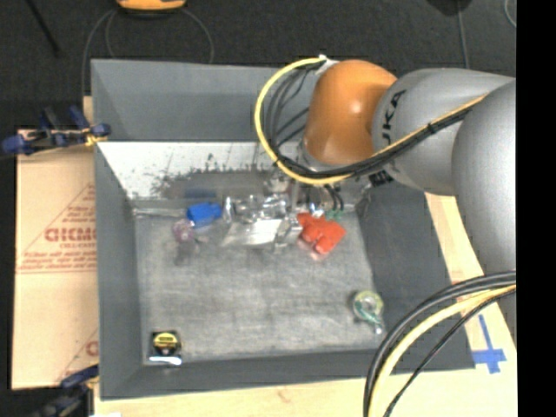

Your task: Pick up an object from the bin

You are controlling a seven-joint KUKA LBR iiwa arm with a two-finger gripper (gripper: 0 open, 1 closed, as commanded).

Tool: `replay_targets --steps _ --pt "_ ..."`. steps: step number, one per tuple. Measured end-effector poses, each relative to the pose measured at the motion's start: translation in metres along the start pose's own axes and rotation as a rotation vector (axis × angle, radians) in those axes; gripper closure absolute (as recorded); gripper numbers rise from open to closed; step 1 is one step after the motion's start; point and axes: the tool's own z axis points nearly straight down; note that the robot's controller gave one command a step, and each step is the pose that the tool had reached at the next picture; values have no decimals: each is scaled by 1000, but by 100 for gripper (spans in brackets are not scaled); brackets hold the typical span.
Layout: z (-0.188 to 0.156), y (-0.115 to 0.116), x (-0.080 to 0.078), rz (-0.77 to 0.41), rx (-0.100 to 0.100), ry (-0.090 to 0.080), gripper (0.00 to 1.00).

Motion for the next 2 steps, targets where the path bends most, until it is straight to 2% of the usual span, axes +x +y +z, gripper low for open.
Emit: replay_targets --steps 1,2 --pt "6 2 -4 -3 3 -3 0" --pt "8 -7 -5 36 7 -12 0"
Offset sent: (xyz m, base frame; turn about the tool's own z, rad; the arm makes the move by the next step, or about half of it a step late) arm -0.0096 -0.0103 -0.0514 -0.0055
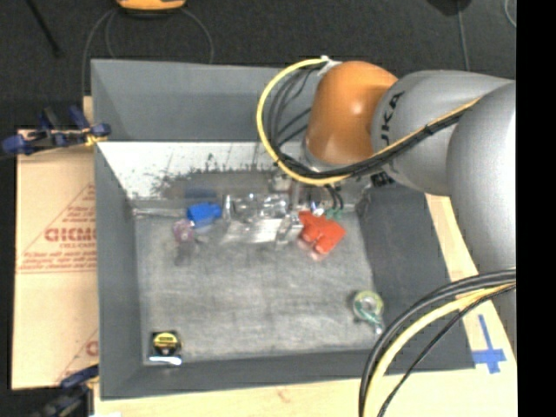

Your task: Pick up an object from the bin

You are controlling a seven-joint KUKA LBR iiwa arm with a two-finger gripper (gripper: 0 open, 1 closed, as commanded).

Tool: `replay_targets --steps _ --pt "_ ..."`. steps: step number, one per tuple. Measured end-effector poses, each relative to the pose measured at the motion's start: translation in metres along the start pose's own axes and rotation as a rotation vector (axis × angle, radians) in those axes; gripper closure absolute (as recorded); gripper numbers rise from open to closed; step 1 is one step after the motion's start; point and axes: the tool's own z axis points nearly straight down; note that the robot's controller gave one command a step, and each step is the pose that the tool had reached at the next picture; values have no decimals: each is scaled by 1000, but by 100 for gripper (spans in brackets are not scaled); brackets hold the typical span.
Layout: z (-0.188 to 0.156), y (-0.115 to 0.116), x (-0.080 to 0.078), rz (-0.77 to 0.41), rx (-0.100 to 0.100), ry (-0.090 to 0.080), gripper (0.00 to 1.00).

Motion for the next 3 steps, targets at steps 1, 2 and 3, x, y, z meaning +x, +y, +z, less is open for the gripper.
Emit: replay_targets --steps 1,2,3 --pt "8 -1 5 3 -1 19 100" --pt "-1 -2 4 4 -1 35 100" --pt "-63 -3 0 5 0 33 100"
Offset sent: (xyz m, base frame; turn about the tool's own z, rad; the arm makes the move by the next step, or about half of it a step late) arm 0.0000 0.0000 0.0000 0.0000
